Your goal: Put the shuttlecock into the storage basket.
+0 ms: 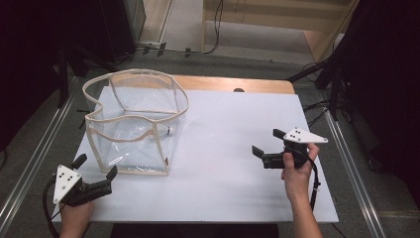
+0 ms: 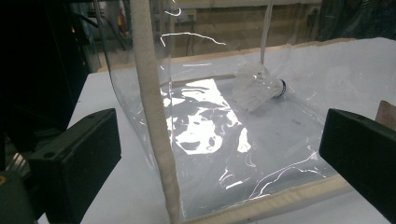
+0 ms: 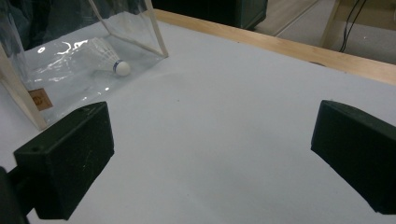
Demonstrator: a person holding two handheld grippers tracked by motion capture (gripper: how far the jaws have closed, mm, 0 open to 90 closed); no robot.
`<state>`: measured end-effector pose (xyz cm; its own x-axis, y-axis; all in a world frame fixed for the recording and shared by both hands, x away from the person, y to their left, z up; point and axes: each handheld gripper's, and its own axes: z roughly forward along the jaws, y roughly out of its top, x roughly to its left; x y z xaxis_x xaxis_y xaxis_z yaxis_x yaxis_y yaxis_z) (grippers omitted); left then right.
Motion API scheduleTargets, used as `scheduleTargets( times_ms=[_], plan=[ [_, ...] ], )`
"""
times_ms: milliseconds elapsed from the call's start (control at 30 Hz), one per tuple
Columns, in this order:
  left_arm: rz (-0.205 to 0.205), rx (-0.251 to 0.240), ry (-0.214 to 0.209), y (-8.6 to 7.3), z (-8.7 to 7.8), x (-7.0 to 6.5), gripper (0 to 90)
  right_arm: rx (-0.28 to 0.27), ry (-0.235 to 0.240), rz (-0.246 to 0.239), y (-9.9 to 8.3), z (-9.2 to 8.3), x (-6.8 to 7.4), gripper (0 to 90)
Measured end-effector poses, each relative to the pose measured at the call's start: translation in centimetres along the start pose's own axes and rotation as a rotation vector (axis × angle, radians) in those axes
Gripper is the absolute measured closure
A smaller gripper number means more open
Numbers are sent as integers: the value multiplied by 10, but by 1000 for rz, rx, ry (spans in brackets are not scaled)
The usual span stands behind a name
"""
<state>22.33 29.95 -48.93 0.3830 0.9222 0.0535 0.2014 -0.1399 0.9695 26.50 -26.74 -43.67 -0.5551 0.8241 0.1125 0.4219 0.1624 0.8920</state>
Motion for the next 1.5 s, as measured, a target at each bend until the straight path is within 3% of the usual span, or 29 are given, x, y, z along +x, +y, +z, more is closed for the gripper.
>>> scheduleTargets(
  times_ms=[667,1500],
  plan=[
    [7,4,3,0,1,-1,0,-4,-39,58,-44,-21,-18,0],
    [7,5,3,0,1,-1,0,-3,-99,127,-89,-66,-34,0]
  ],
)
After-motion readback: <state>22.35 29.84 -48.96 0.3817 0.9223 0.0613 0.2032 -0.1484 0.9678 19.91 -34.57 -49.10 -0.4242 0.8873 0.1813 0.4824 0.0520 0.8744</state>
